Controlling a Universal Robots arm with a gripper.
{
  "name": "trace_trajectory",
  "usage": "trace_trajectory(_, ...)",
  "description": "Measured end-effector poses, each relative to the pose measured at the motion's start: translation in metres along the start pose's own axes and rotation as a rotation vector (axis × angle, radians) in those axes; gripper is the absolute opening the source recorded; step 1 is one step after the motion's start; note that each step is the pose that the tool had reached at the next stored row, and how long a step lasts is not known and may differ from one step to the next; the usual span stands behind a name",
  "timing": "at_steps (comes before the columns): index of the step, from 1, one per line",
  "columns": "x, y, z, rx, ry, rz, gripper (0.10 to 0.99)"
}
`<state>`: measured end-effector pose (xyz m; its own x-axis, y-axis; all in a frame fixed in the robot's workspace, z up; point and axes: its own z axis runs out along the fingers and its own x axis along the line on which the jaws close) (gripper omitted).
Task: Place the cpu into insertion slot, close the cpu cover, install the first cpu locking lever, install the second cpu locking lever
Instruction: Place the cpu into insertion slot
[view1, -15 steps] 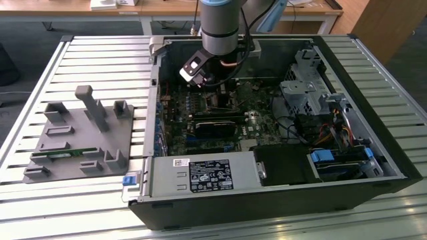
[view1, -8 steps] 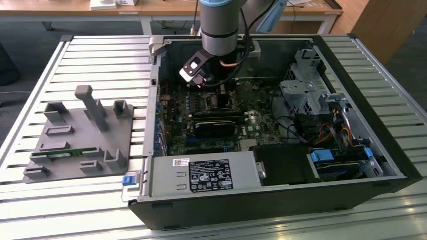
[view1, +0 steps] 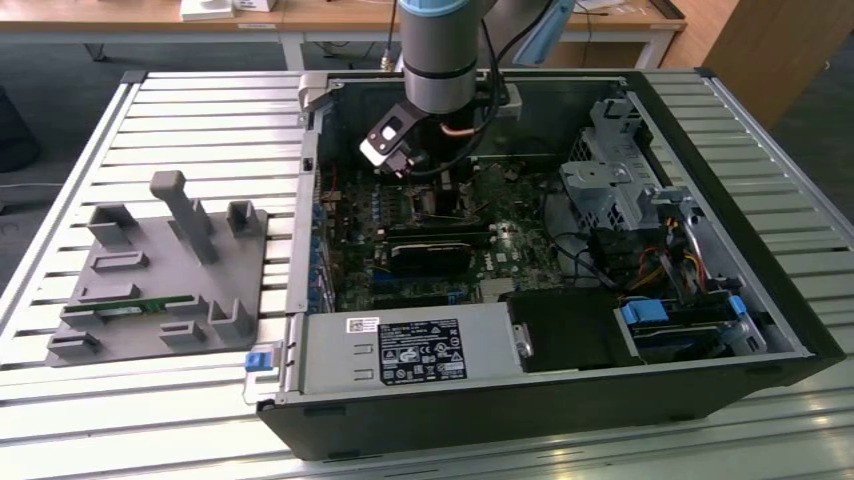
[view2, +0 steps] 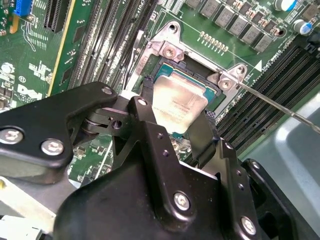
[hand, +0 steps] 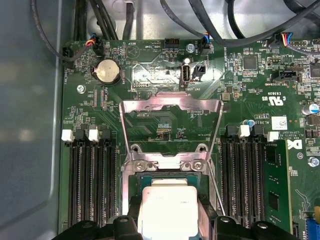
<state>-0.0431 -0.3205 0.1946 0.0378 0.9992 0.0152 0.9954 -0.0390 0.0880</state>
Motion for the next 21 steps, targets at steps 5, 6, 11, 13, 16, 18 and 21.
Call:
trace_trajectory(5,0.0000,0.0002,0.0010,0.000,0.0002,0.000,0.604)
trace_trajectory(6,0.0000,0.0003,0.0012,0.000,0.0002,0.000,0.604)
trace_trajectory(11,0.0000,0.0005,-0.0011,0.000,0.0001,0.000,0.604)
trace_trajectory(13,0.0001,0.0008,-0.0039,0.000,0.0002,0.000,0.604)
trace_trajectory(16,0.0001,0.0010,-0.0069,0.000,0.0002,0.000,0.604)
trace_trajectory(18,0.0002,0.0012,-0.0083,0.000,0.0002,0.000,0.604)
trace_trajectory(21,0.0002,0.0014,-0.0106,0.000,0.0000,0.000,0.525)
